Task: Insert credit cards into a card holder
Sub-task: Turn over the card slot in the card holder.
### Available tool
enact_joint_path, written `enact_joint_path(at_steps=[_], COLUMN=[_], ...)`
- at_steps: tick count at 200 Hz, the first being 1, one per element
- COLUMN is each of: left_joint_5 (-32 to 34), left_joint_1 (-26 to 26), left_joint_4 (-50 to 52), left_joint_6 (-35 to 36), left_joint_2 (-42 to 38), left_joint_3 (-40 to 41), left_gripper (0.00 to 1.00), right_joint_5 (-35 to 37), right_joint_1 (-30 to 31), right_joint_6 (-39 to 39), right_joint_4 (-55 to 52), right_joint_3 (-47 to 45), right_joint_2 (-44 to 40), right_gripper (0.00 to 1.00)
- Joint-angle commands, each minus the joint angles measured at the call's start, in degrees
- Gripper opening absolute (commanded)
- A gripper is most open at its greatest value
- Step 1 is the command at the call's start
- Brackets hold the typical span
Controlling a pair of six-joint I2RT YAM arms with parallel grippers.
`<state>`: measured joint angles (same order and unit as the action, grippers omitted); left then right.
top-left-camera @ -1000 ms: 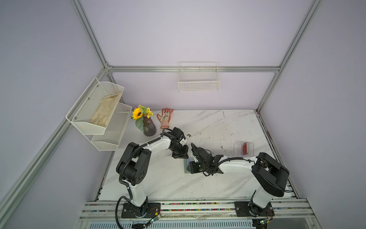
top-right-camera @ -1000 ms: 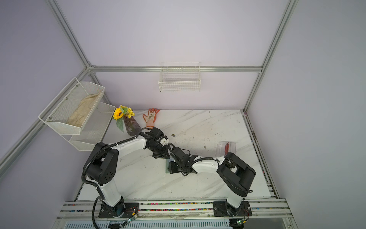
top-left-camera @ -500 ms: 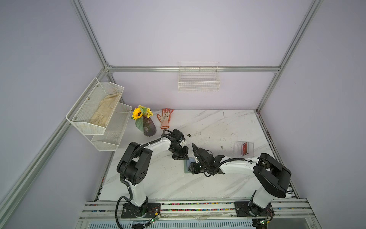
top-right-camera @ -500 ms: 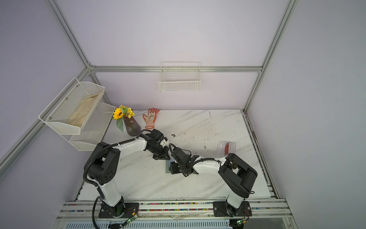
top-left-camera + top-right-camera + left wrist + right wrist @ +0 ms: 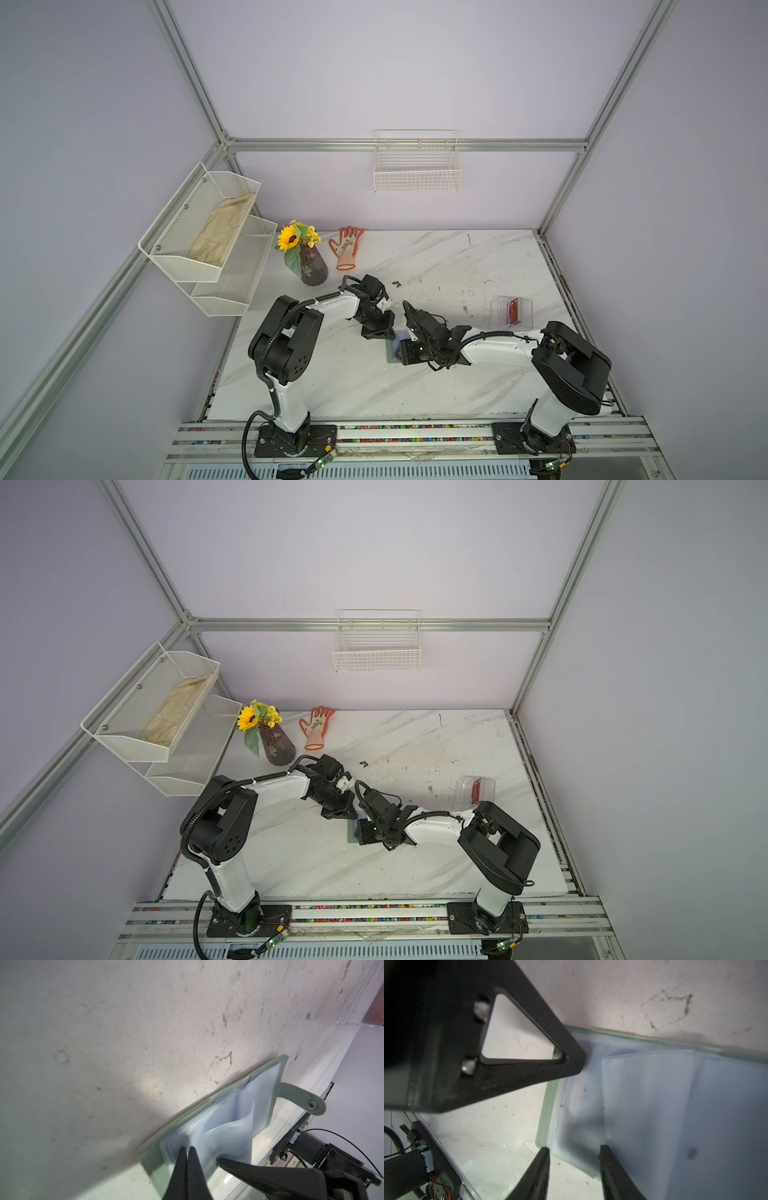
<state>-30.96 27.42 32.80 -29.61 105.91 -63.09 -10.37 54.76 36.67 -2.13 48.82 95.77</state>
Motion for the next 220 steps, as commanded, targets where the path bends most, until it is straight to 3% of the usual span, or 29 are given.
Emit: enact_joint_path(at_steps=[1,102,152,178,220], left_joint_5=[0.0,1.3,1.2,0.9,0.7], left_joint_1=[0.2,0.2,0.2,0.2,0.2], left_joint_4=[-0.8,-2.3,-2.7,-2.8,-2.8], left_joint_6=[-0.9,-1.5,-1.6,-1.5,-0.9], left_joint_2=[1.1,3.2,3.3,2.9,2.0], left_joint_3=[2.3,5.6,6.3,6.4,6.1], left_gripper=[0.0,0.0,0.0,0.0,0.0], right_joint_5=[1.7,6.9,11.7,19.2,35.2], right_joint_1=[0.0,-4.7,-8.6,-9.4,-12.0], right_joint_6=[1.0,2.6,4.0,6.8,14.4], right_joint_4=[-2.7,-7.8,-12.3,-18.3,-38.1], right_joint_3=[-1.4,-4.3,-6.1,-4.8,4.0], right_joint_2=[-1.7,-5.5,-13.9,-21.2,-29.0], right_gripper=[0.44,0.45,0.46,0.47,0.42])
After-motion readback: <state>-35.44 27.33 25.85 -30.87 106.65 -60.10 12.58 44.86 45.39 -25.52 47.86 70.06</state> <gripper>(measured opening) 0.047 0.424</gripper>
